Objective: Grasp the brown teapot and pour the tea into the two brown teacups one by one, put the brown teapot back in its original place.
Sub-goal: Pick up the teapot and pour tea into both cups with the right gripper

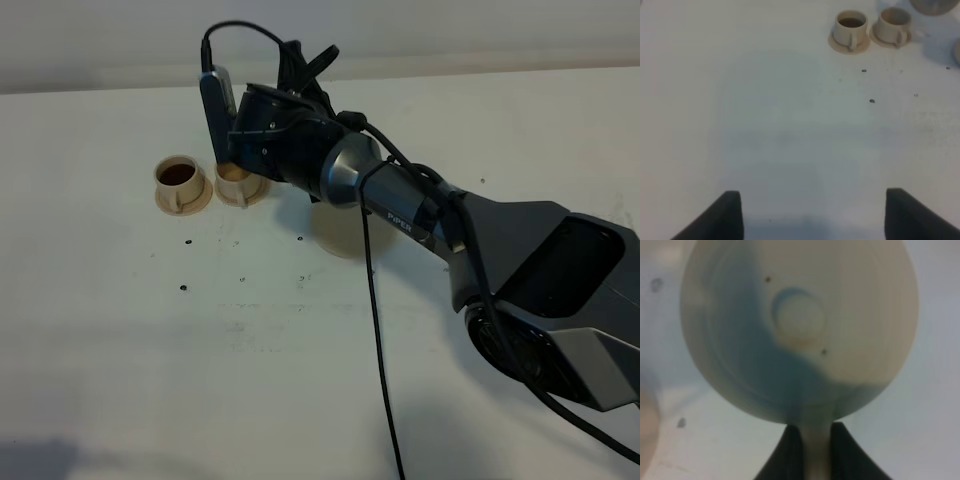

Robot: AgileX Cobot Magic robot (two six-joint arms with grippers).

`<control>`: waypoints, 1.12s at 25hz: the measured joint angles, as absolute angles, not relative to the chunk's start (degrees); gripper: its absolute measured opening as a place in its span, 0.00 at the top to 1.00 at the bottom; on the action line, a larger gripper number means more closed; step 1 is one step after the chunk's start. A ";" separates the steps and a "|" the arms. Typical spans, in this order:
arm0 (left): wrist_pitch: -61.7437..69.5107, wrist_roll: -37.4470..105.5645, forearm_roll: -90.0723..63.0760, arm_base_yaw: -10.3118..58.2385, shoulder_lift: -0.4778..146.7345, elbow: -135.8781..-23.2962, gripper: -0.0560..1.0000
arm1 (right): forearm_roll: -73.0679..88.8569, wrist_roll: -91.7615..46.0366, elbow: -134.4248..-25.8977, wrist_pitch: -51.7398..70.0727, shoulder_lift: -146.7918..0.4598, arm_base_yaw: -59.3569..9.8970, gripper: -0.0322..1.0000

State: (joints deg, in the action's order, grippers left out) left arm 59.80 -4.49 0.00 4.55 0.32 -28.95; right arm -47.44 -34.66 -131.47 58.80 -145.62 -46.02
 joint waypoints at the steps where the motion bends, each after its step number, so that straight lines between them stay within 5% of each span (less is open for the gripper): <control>1: 59.80 -4.49 0.00 4.55 0.32 -28.95 0.39 | -47.44 -35.23 -131.47 58.80 -145.82 -46.02 0.85; 28: 59.80 -4.49 0.00 4.55 0.32 -28.95 0.39 | -56.55 -38.29 -131.47 57.38 -148.38 -46.47 0.85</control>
State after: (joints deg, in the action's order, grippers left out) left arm 59.80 -4.49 0.00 4.55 0.32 -28.95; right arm -56.55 -38.29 -131.47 57.38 -148.38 -46.47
